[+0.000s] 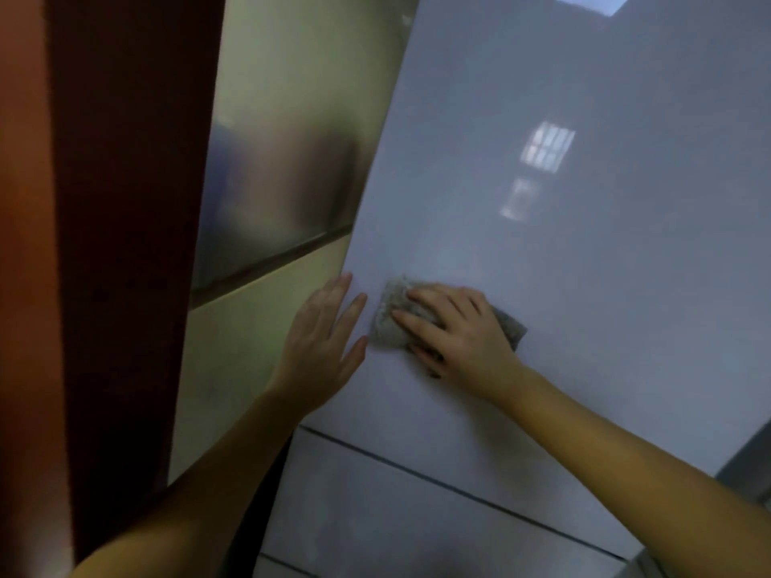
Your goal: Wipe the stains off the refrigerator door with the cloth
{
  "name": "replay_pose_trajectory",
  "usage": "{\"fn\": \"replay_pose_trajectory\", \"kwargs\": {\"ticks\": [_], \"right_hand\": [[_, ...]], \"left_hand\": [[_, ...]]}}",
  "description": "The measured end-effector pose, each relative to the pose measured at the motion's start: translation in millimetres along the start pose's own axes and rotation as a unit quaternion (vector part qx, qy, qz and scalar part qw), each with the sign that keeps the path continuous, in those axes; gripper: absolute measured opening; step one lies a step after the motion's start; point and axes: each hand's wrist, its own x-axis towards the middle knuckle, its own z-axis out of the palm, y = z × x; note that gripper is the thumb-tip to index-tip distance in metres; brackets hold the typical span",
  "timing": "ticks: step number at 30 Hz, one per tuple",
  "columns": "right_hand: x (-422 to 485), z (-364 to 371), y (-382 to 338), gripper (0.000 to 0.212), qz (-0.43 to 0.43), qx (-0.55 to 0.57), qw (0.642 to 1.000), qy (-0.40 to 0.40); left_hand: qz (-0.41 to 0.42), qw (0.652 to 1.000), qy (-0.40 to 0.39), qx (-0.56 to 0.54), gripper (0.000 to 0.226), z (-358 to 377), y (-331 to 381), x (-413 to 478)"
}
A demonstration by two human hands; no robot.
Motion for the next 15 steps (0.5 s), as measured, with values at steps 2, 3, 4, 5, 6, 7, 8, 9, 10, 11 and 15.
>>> {"fn": "replay_pose_trajectory", "kwargs": {"ticks": [2, 3, 4, 5, 6, 7, 8, 9, 10, 11, 15], "right_hand": [[-18.7, 4.7, -7.1, 0.035, -0.016, -0.001, 1.0, -0.01], [-24.1, 4.2, -7.4, 0.035, -0.016, -0.004, 1.0, -0.008], [-26.6, 2.9, -6.5, 0.035, -0.012, -0.006, 1.0, -0.001], [-26.1, 0.1, -4.3, 0.034, -0.002, -0.008, 1.0, 0.01], [-22.9, -3.1, -0.6, 0.034, 0.012, -0.012, 1.0, 0.024], [-17.5, -6.7, 4.6, 0.034, 0.032, -0.018, 0.999, 0.039], [-9.6, -10.5, 10.7, 0.035, 0.056, -0.027, 0.997, 0.055], [0.0, -14.0, 17.5, 0.037, 0.084, -0.035, 0.993, 0.072], [10.4, -17.3, 23.6, 0.039, 0.11, -0.04, 0.989, 0.088], [20.2, -19.7, 27.8, 0.041, 0.133, -0.042, 0.985, 0.1], [30.9, -10.5, 15.7, 0.045, 0.146, -0.029, 0.982, 0.112]], "left_hand": [[0.003, 1.0, -0.004, -0.001, 0.057, 0.7, 1.9, -10.9], [0.006, 1.0, -0.005, 0.0, 0.057, 1.3, 2.7, -14.0], [0.011, 1.0, -0.004, 0.001, 0.057, 2.4, 3.4, -15.8], [0.016, 1.0, -0.002, 0.004, 0.056, 3.7, 4.2, -16.6], [0.02, 1.0, -0.001, 0.007, 0.056, 5.4, 5.0, -16.9], [0.02, 1.0, -0.002, 0.01, 0.055, 7.2, 5.4, -17.1], [0.017, 1.0, -0.004, 0.012, 0.055, 8.8, 5.7, -17.9], [0.012, 1.0, -0.006, 0.013, 0.055, 10.5, 5.9, -19.1], [0.008, 1.0, -0.008, 0.013, 0.056, 12.3, 5.9, -20.5], [0.007, 1.0, -0.009, 0.014, 0.056, 14.2, 5.9, -22.3], [-0.004, 1.0, 0.002, 0.004, 0.059, 24.3, 7.5, -26.9]]}}
